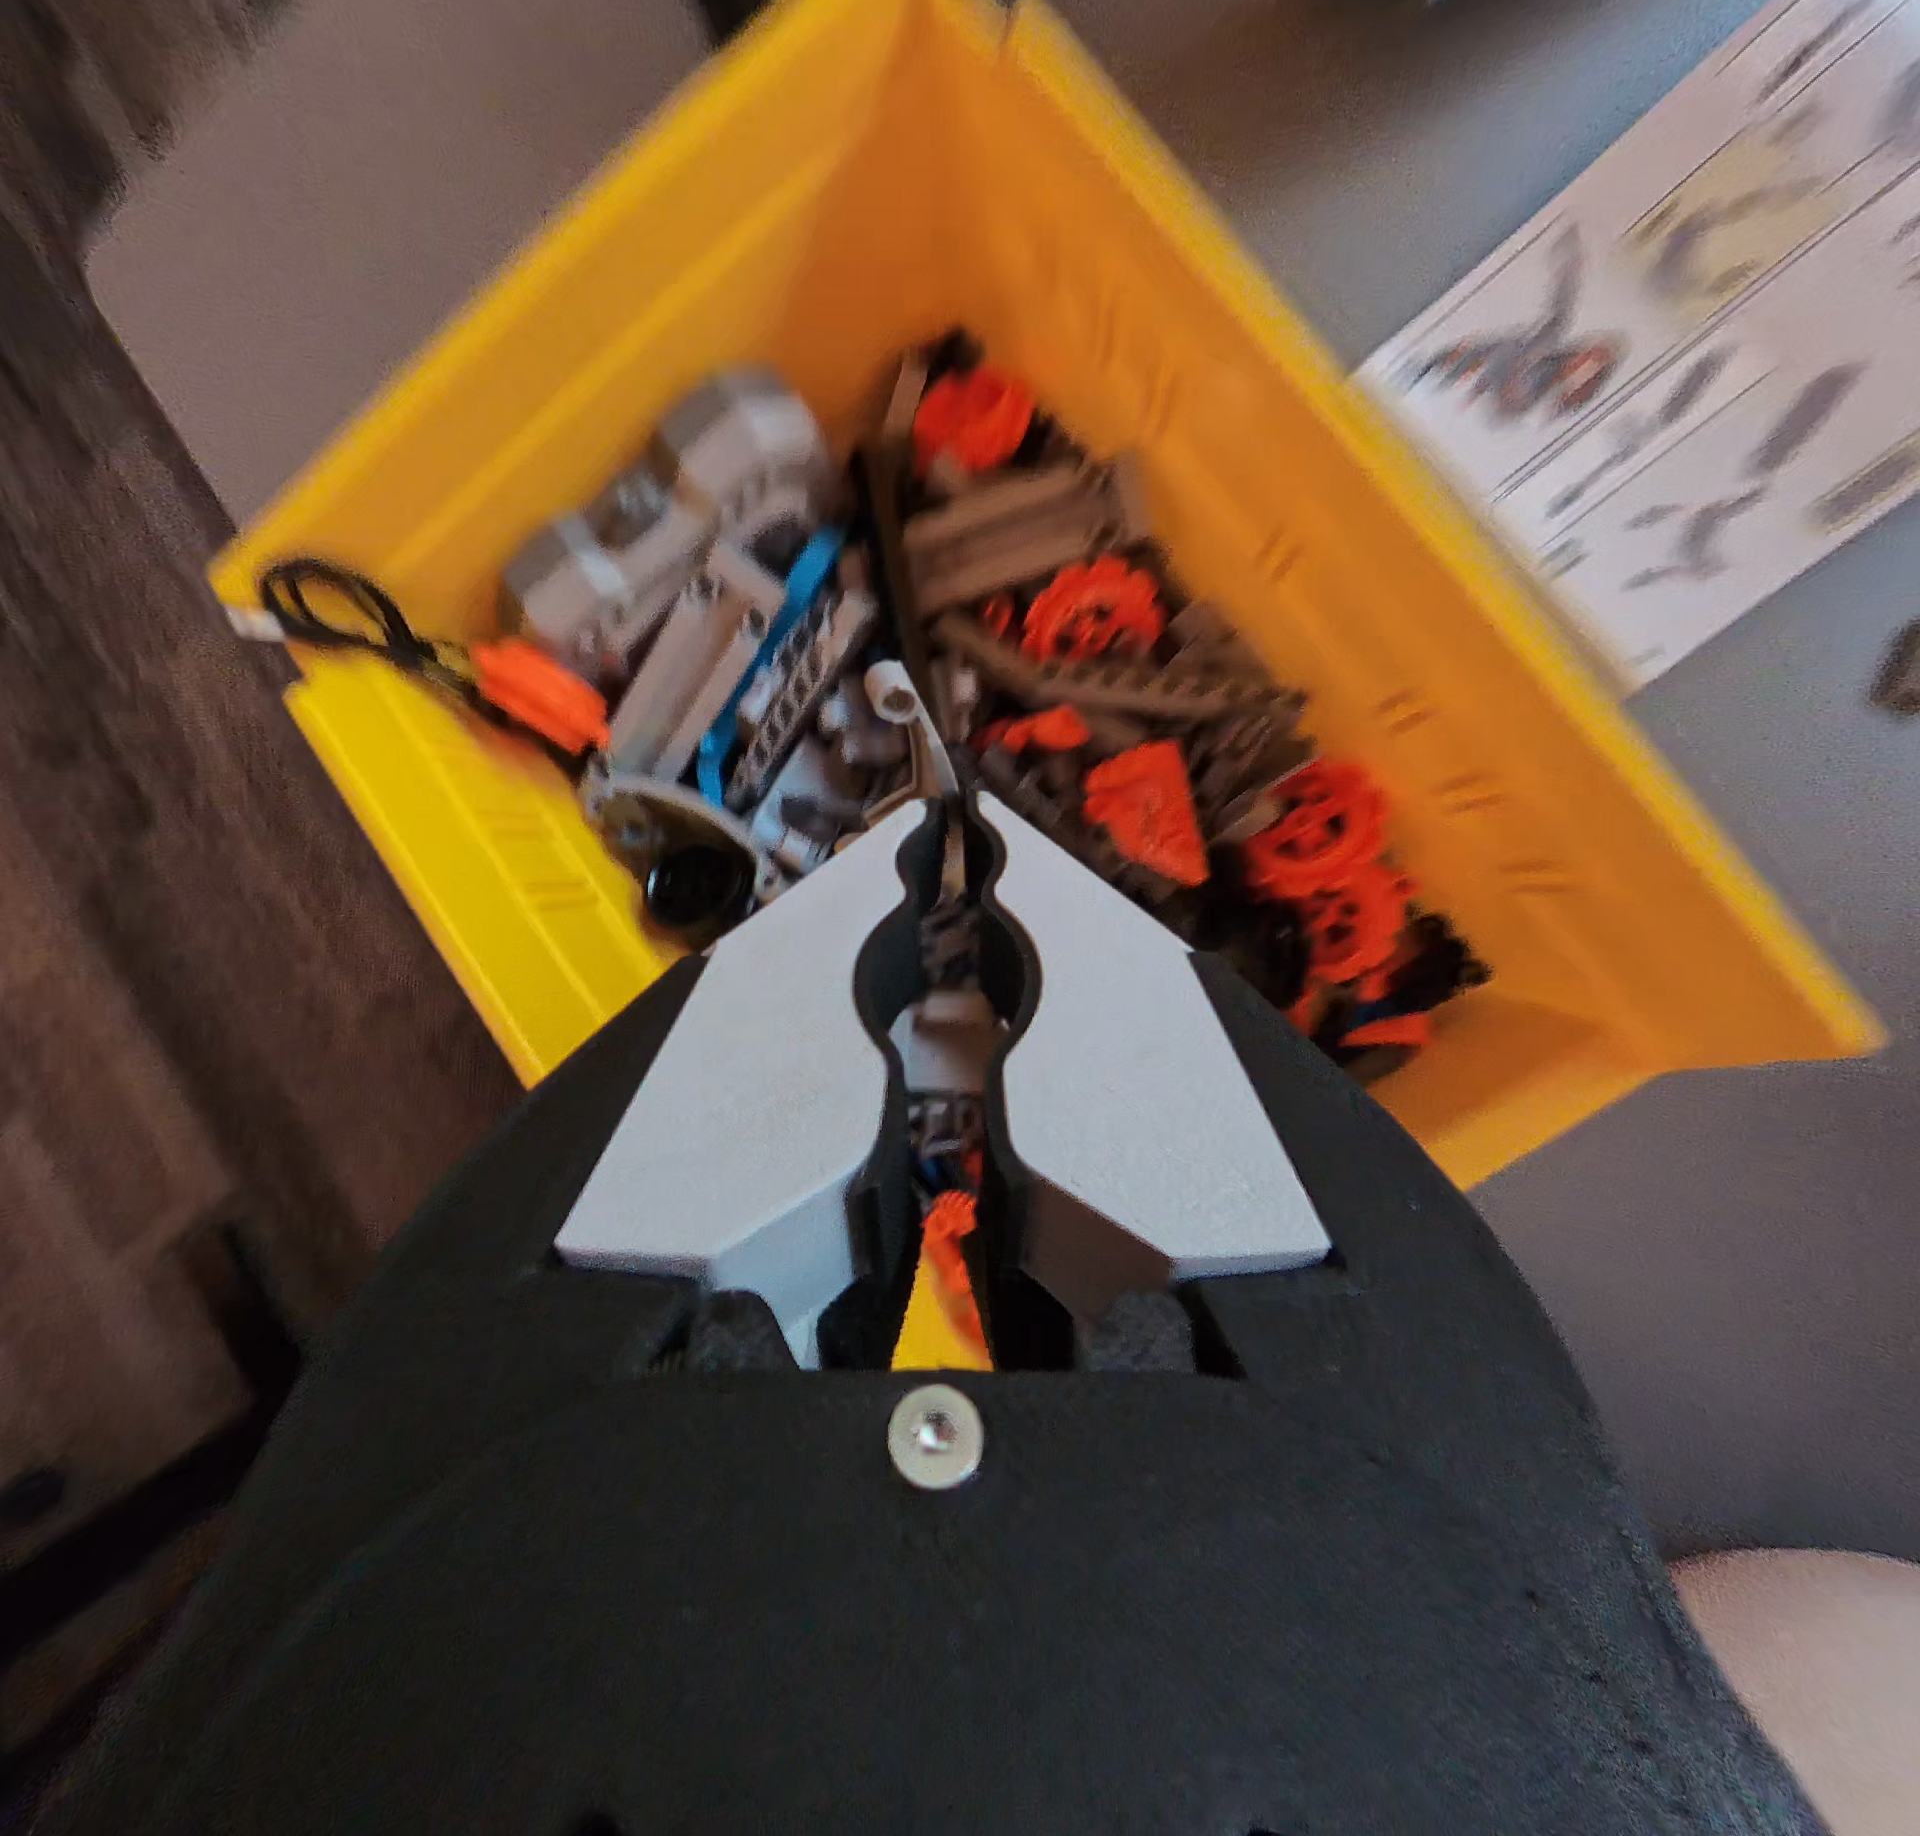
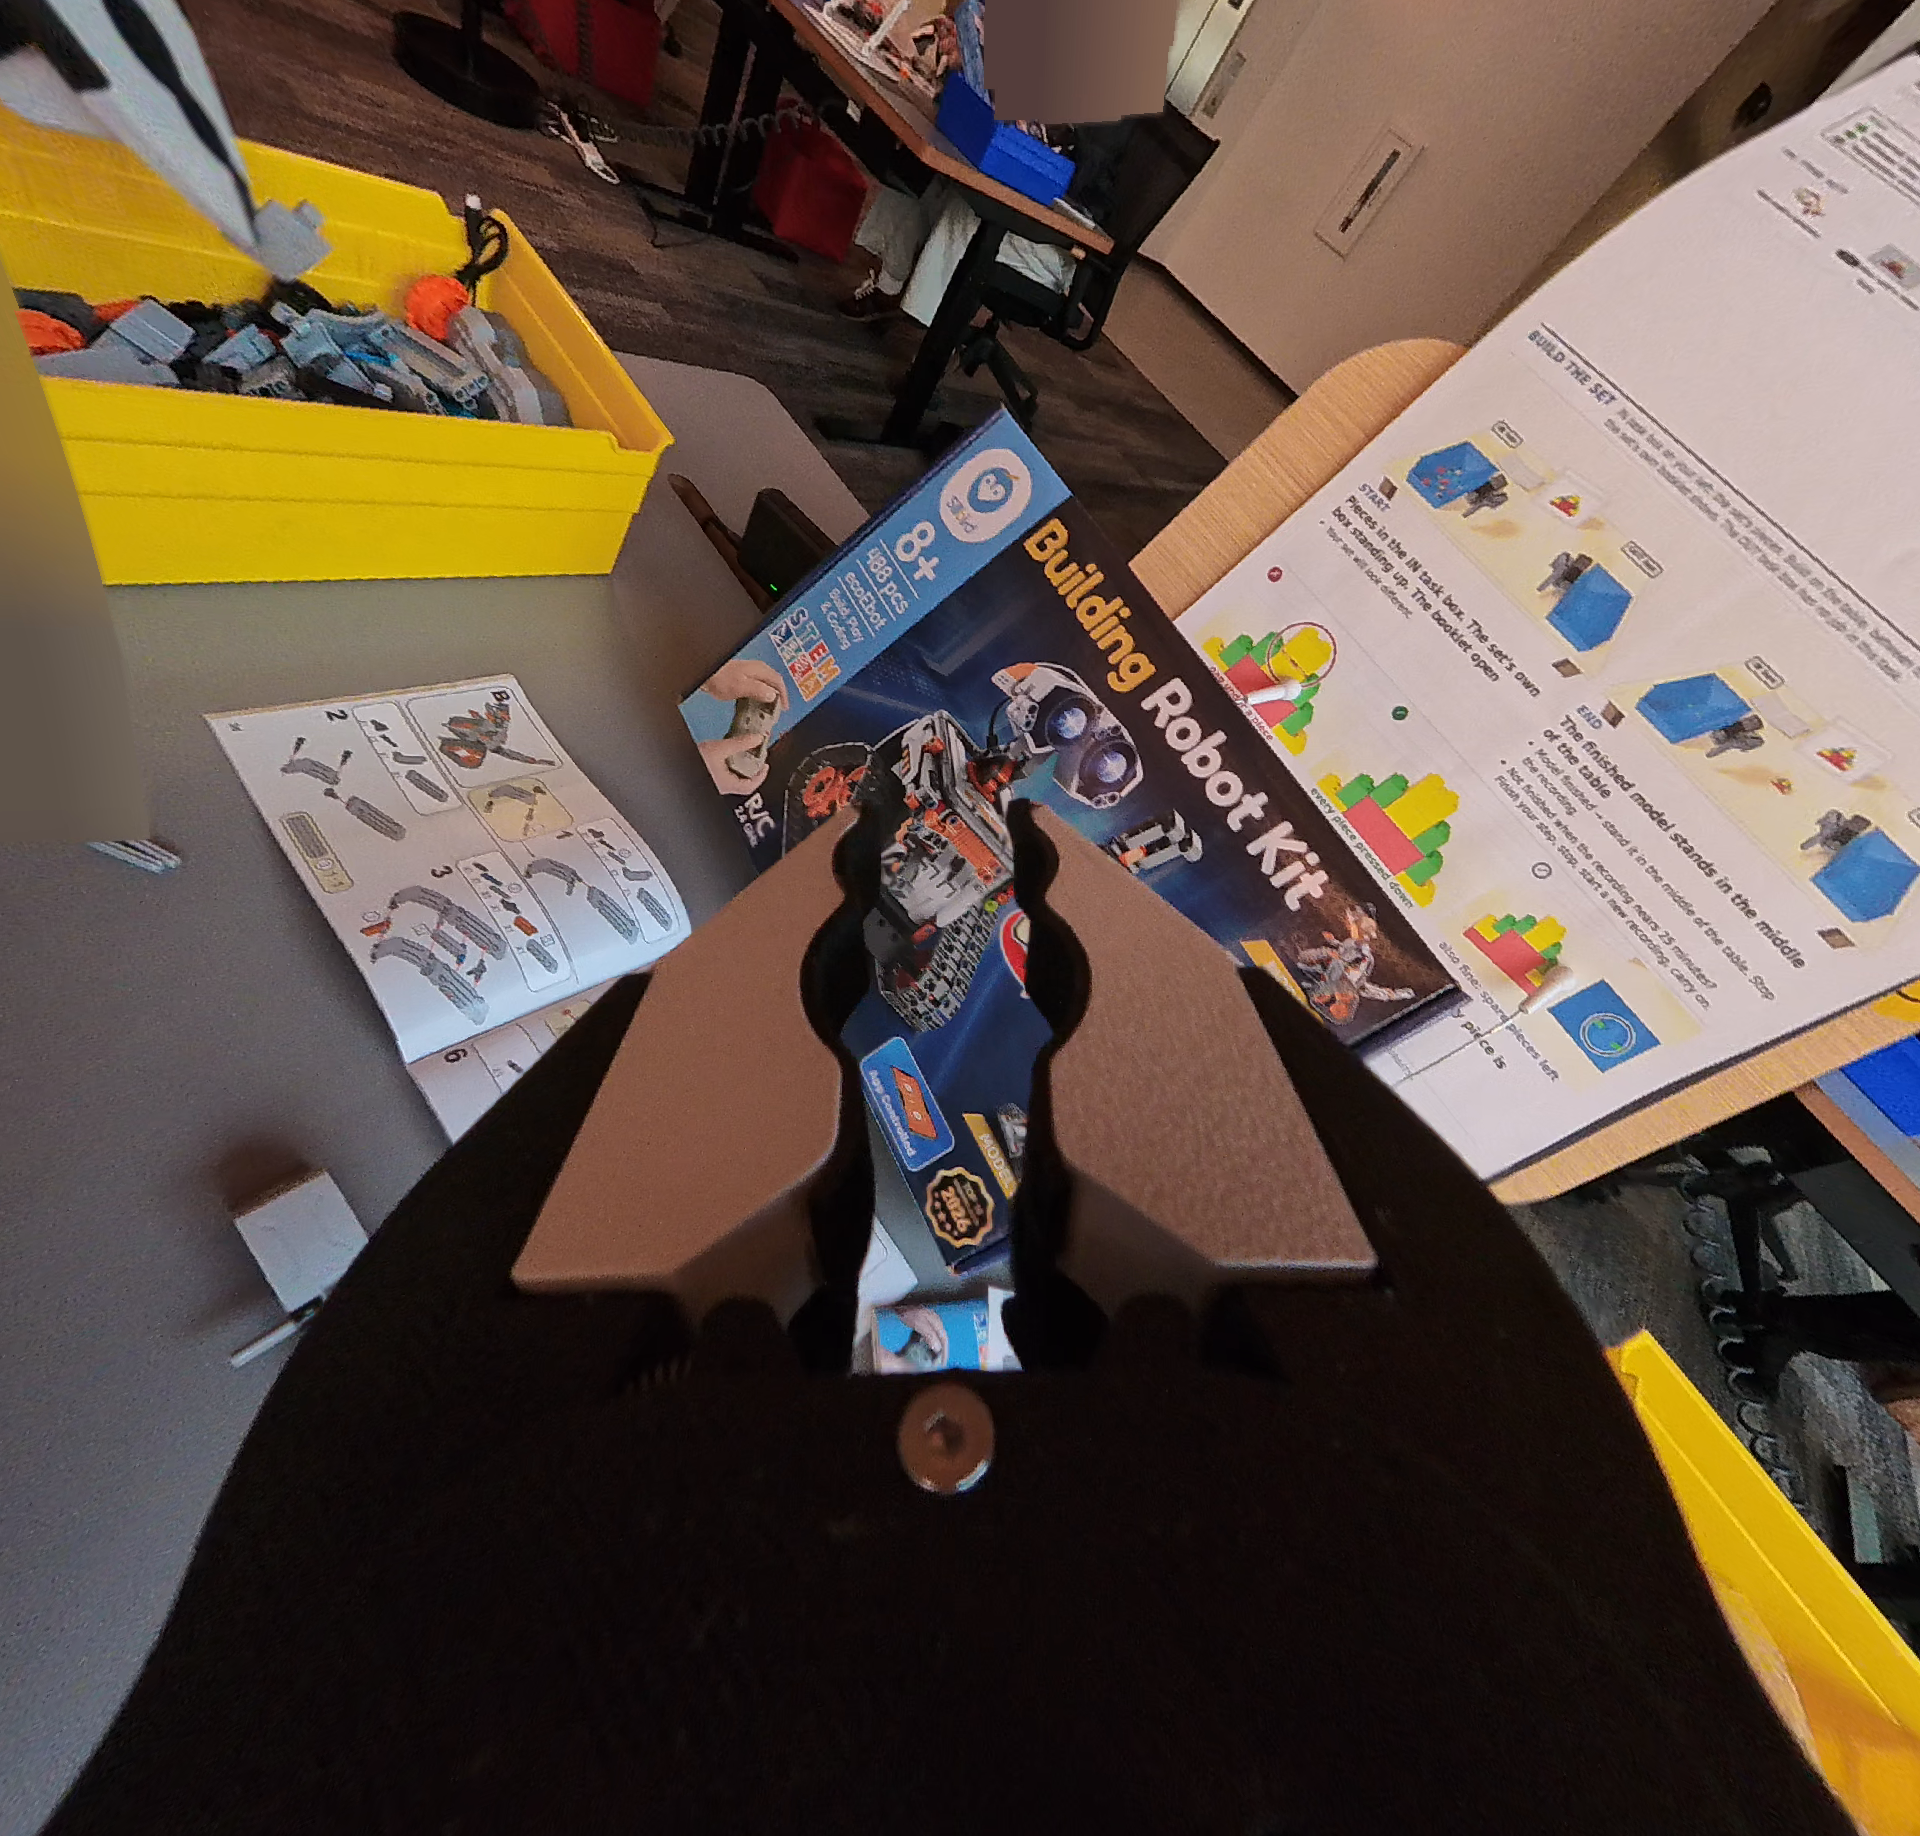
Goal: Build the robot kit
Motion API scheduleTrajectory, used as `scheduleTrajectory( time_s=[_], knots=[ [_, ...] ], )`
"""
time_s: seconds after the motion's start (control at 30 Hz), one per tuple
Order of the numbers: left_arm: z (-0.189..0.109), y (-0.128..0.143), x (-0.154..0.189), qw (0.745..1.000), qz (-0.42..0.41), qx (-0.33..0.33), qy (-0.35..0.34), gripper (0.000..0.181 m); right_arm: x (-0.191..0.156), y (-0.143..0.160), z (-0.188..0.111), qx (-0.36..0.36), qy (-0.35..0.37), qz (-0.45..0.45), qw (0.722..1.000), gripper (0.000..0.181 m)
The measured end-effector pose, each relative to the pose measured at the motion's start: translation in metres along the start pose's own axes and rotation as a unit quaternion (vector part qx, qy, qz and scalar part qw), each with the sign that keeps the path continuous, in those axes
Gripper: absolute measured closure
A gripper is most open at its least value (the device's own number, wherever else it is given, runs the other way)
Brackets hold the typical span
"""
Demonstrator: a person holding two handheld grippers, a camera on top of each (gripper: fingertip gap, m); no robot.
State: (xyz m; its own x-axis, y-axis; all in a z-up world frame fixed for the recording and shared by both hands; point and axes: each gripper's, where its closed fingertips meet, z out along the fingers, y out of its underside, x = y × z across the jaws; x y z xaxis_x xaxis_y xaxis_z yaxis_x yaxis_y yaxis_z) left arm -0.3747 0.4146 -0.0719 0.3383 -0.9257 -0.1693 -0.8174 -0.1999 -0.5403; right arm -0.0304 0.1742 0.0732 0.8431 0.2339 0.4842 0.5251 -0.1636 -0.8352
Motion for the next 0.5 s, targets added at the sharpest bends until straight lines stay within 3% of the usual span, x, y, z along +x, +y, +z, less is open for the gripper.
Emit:
scheduleTrajectory(
  time_s=[0.13,0.23,0.3,0.4,0.5],
  knots=[
    [-0.052,-0.078,0.062,0.981,0.032,0.17,0.093,0.18,-0.021,-0.018,0.008,0.029,-0.036,0.005,0.999,0.158],
    [-0.088,-0.13,0.131,0.932,0.057,0.283,0.221,0.18,-0.051,-0.041,0.02,0.078,-0.101,0.051,0.991,0.158],
    [-0.108,-0.156,0.17,0.887,0.051,0.338,0.311,0.18,-0.081,-0.06,0.027,0.122,-0.183,0.113,0.969,0.158],
    [-0.115,-0.171,0.204,0.843,0.035,0.349,0.408,0.18,-0.116,-0.081,0.034,0.162,-0.294,0.218,0.916,0.156],
    [-0.114,-0.169,0.224,0.824,0.04,0.327,0.461,0.18,-0.126,-0.09,0.042,0.189,-0.338,0.296,0.873,0.148]
  ],
)
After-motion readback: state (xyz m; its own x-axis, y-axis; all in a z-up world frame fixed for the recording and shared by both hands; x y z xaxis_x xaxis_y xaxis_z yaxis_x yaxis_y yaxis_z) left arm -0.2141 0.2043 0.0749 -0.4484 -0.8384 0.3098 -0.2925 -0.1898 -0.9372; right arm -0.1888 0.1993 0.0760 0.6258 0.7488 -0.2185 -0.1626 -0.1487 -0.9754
